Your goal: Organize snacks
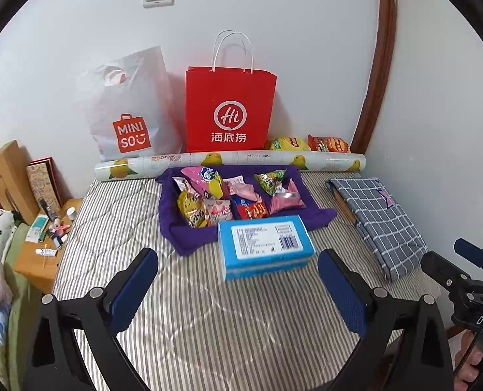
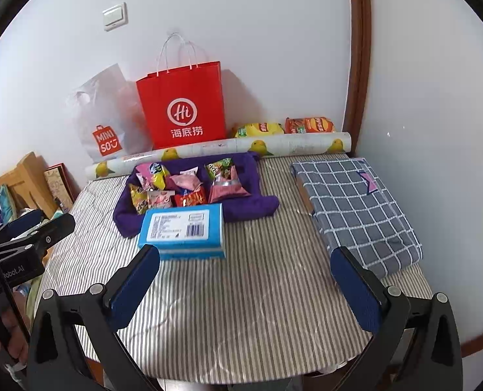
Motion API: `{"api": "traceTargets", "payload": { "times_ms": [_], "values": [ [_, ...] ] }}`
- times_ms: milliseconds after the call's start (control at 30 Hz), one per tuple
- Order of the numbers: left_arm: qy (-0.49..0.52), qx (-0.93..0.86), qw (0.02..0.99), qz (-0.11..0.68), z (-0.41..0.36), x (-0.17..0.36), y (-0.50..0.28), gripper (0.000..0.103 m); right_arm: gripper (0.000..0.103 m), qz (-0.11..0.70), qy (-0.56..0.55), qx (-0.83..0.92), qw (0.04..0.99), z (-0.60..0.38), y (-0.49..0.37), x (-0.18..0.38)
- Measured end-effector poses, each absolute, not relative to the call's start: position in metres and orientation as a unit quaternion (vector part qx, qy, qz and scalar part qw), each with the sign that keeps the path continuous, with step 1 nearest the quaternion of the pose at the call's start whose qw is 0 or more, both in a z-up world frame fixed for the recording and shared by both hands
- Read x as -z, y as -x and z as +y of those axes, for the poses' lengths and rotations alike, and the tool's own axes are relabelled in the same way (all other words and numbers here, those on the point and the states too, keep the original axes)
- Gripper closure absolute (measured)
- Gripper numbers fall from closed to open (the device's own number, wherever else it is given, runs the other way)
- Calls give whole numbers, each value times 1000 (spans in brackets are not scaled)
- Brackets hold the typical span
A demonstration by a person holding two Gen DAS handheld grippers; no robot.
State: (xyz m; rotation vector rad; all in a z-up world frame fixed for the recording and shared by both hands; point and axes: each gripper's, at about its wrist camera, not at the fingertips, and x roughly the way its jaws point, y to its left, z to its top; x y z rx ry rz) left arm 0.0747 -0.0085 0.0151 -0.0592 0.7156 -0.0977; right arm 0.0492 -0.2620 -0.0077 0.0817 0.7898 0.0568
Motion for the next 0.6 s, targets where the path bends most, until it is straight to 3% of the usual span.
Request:
{"api": "traceTargets", "payload": {
  "times_ms": [600],
  "values": [
    [22,50,943,329,-16,-19,-20,4,0,362,-39,-29,931,-258,5,6]
  ]
}}
